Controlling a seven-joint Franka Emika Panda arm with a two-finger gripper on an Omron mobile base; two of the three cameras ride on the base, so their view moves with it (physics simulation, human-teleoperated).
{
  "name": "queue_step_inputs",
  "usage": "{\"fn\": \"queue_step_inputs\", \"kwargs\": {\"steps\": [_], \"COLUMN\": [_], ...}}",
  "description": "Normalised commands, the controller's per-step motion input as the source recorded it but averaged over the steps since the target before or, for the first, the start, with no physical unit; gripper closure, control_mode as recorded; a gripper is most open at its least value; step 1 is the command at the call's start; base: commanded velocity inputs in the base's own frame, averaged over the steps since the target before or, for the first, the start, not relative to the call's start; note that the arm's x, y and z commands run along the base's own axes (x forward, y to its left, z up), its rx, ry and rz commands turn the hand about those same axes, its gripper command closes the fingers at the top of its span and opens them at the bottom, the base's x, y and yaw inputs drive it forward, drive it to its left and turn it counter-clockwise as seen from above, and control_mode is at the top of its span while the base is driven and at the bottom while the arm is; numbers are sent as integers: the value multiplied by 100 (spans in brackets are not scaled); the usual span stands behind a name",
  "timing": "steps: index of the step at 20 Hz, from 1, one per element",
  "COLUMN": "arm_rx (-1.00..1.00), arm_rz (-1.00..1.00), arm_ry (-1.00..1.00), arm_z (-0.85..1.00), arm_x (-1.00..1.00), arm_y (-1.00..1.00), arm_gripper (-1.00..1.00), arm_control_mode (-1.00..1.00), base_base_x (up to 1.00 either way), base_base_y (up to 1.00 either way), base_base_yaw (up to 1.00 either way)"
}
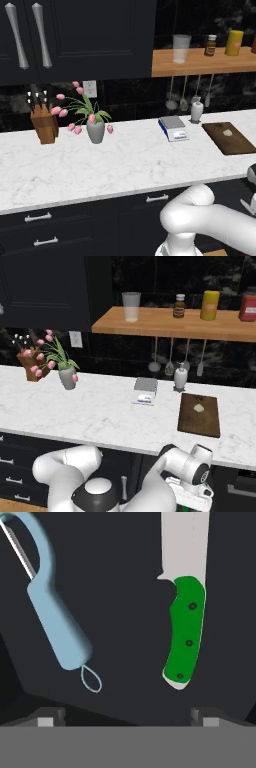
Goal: Place the appropriate cutting tool for cutting the garlic skin on the cutting board.
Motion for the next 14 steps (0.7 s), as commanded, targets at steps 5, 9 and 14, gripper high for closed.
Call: {"fn": "queue_step_inputs", "kwargs": {"steps": [5,9,14], "arm_rx": [-3,-6,-7], "arm_rz": [1,0,0], "arm_ry": [-22,-24,-21], "arm_z": [-22,-4,2], "arm_x": [6,-3,-3], "arm_y": [0,0,0], "arm_gripper": [-100,-100,-100], "arm_control_mode": [-100,-100,-100], "base_base_x": [0,0,0], "base_base_y": [0,0,0], "base_base_yaw": [0,0,0]}}
